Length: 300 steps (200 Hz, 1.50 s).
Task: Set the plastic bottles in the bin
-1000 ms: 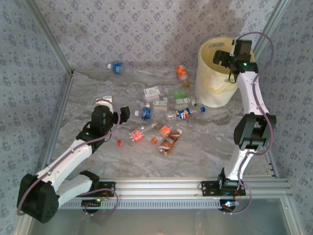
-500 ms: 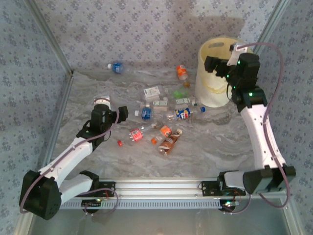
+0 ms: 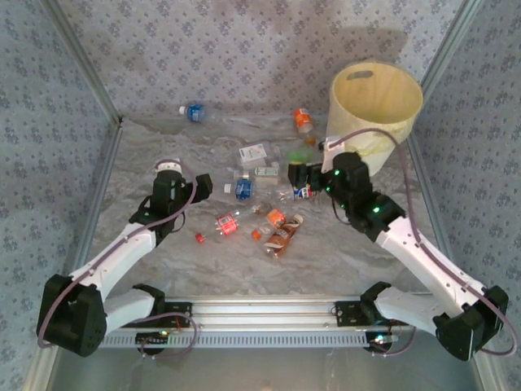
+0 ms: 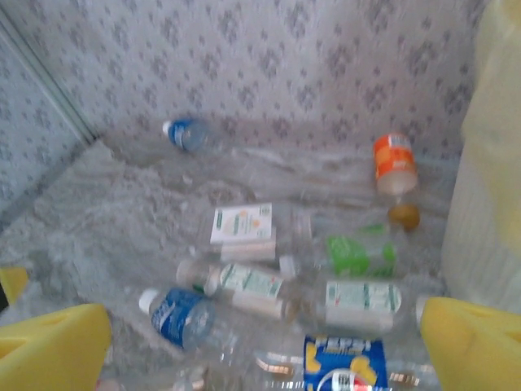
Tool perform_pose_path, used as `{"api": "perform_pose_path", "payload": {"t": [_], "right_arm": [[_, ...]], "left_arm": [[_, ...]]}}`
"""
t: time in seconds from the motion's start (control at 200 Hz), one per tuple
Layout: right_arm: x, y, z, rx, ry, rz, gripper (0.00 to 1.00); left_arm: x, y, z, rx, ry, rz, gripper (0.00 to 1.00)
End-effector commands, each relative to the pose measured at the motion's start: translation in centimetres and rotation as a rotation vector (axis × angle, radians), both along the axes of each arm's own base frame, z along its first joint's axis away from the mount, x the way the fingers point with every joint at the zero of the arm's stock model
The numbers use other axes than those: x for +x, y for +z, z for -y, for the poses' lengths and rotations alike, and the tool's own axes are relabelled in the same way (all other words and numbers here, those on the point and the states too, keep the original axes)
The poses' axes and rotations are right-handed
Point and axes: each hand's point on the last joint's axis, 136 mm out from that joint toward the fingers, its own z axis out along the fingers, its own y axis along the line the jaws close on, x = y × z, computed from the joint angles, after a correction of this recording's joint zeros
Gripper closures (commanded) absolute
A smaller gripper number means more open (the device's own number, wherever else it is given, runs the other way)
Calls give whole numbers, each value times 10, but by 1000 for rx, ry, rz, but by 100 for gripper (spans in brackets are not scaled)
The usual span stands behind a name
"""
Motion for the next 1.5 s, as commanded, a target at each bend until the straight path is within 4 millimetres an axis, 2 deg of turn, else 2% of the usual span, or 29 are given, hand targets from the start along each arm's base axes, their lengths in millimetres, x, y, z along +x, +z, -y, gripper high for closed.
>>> {"api": "perform_pose_path", "payload": {"t": [0.0,0.085,0.16,0.23,0.34,0.41,0.57,0.705,0.784,0.859,1.029,1.274,1.494], "right_arm": [[0,-35,20,24,-211,-89,0],[-5,-74,26,-10,-256,-203,0],[-7,-107,43,-42,-345,-320,0],[-6,-130,44,39,-369,-443,0],[3,-146,38,143,-407,-499,0],[13,-152,39,226,-489,-497,0],[39,-183,43,484,-676,-590,0],[63,-189,37,578,-708,-584,1],[74,-187,34,545,-687,-545,2],[71,-194,32,518,-693,-575,0],[69,-211,42,586,-770,-603,1],[93,-225,40,646,-803,-619,5],[102,-247,40,655,-860,-643,11]], "left_arm": [[8,16,1,-48,18,25,2],[9,14,0,-50,23,15,2],[9,12,0,-50,26,9,2],[9,10,-1,-51,31,3,2],[11,7,-2,-54,33,-8,2],[11,6,-2,-58,36,-12,2],[12,2,-1,-58,33,-26,2],[11,0,-2,-43,34,-34,2],[10,-2,-4,-35,38,-38,2],[9,-4,-6,-30,41,-43,2],[8,-6,-10,-28,50,-48,2],[8,-9,-11,-30,51,-56,2],[8,-12,-12,-28,54,-61,2]]}}
